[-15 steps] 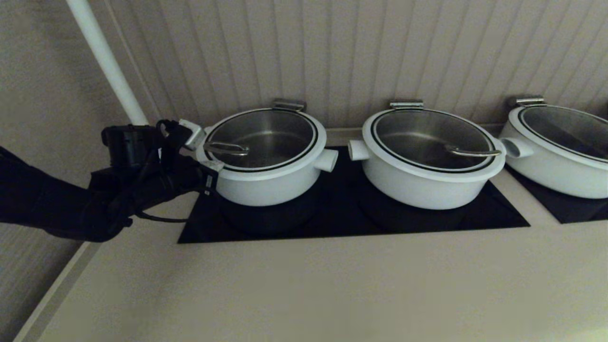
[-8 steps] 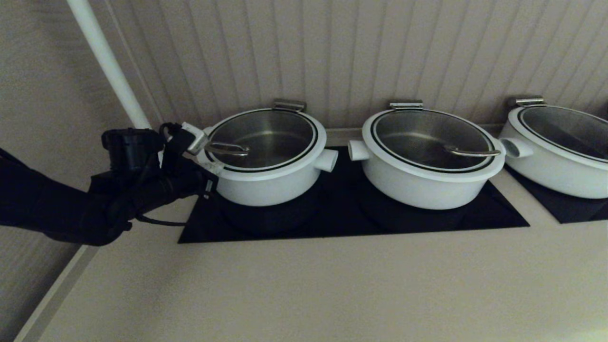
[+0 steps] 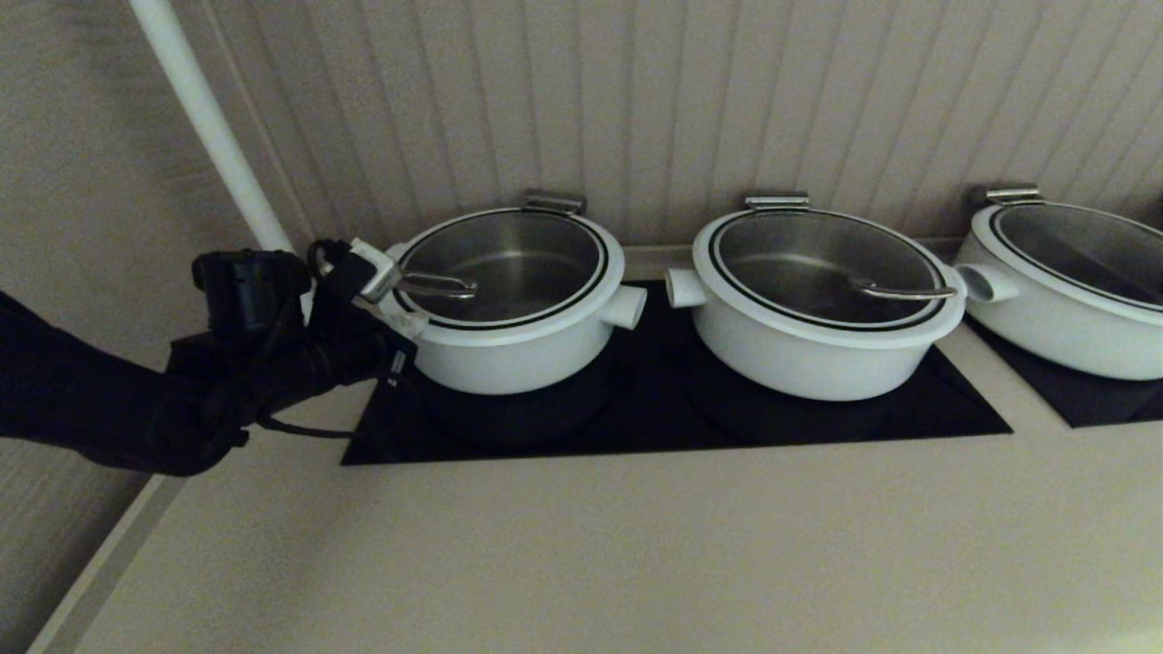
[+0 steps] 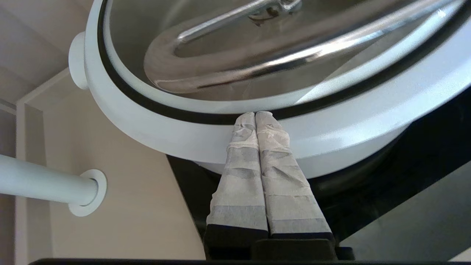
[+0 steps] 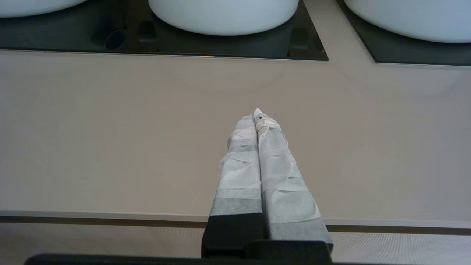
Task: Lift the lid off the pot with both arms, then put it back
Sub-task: Close the pot lid
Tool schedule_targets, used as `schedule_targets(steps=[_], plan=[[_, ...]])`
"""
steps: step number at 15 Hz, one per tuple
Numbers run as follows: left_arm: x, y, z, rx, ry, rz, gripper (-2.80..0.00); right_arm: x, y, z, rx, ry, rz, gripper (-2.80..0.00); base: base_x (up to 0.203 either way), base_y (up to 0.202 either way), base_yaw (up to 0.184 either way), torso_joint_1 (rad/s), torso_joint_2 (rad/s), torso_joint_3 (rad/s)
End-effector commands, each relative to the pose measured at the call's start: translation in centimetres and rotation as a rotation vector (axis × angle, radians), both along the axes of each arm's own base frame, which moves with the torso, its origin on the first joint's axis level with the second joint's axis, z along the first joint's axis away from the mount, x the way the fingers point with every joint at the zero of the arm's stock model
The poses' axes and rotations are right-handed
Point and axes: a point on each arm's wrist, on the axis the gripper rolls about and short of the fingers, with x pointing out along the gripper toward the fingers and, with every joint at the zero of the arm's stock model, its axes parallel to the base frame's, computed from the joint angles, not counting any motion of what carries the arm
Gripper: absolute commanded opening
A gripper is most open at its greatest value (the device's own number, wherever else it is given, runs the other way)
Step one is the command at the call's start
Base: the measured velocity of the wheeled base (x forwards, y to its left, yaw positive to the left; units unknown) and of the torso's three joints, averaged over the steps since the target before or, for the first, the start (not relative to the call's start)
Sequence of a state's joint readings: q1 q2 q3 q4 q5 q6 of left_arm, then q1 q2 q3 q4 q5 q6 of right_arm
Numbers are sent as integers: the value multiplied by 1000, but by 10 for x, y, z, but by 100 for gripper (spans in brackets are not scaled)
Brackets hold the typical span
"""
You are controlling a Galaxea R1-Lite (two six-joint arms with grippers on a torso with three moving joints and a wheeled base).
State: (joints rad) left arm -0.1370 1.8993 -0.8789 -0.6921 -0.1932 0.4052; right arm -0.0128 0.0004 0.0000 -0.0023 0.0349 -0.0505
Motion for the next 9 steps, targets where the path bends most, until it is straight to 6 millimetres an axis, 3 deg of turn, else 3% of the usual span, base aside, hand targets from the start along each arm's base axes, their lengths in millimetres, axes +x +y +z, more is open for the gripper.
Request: schedule_targets(steps=[1,6,9], plan=[[-3,1,3,16,-11,-7,-280,0,0,0,0,-1,0,-280,0,0,0,0,0,0],[-9,1,22,35,-80,-22,-280,0,0,0,0,-1,0,-280,0,0,0,0,0,0],[-17,-10,31,30,-106,-57,-280,0,0,0,-2,-1,-1,-280,0,0,0,0,0,0]])
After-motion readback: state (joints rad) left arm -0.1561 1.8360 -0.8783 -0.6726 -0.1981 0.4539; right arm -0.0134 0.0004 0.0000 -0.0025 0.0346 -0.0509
